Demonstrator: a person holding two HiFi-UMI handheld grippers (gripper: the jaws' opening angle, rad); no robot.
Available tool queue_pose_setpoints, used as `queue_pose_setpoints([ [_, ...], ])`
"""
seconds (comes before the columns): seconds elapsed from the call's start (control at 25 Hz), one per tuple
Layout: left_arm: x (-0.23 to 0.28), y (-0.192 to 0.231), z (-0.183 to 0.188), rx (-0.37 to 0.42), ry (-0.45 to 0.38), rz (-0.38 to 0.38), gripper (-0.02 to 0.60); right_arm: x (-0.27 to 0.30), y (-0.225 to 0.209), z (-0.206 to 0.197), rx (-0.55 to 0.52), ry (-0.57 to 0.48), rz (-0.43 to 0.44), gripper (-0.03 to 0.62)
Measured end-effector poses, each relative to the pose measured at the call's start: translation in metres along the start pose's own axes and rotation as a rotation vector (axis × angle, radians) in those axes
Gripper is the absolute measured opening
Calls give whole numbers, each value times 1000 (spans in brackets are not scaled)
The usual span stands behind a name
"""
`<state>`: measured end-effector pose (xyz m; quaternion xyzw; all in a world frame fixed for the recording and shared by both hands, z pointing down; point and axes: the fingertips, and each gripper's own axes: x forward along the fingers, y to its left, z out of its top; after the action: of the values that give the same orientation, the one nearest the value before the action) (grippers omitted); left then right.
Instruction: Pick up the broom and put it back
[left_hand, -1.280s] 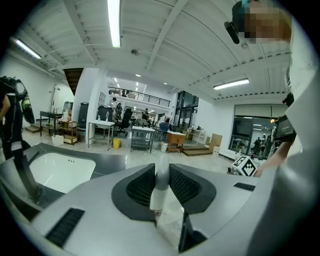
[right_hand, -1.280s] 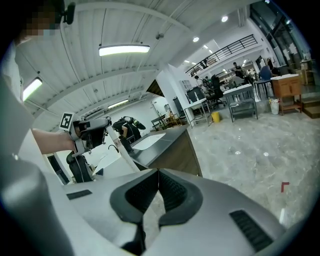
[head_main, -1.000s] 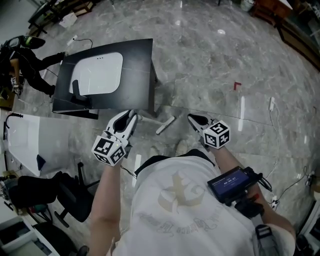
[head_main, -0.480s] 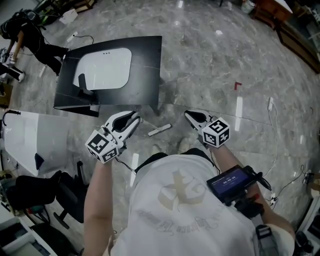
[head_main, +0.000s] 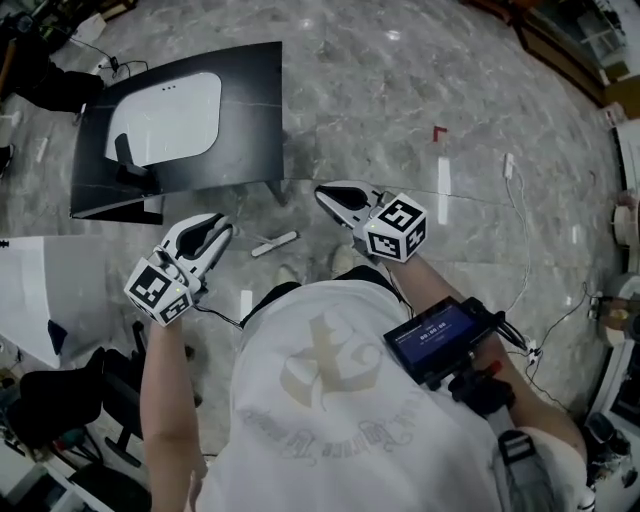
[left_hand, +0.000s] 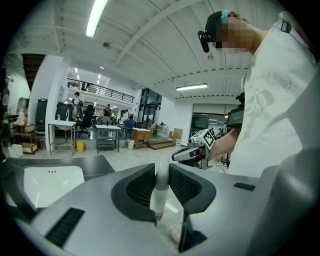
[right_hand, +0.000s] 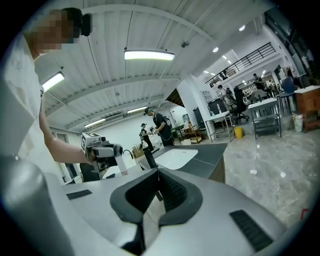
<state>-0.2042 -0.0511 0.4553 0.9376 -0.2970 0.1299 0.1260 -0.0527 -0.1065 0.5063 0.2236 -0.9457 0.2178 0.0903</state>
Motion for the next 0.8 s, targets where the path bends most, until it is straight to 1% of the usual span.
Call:
queue_pose_setpoints([
  [0.16,-12,-1,-1,6,-4,0,95,5,18,1,-48,11,25,18],
  [0.32,-16,0,-5,4,-5,-20,95,5,24,-2,-69,31,30,18],
  [0.56,-28,10,-9,7,-5,-55,95,7,23,-3,-78,35,-1,18],
  [0.68,-30,15,-10,10,5,-92,95,8,22,-5,-75,30,-21,18],
  [0.8,-29,19,-11,20,31,-135,95,7,22,-8,-66,23,-45,18],
])
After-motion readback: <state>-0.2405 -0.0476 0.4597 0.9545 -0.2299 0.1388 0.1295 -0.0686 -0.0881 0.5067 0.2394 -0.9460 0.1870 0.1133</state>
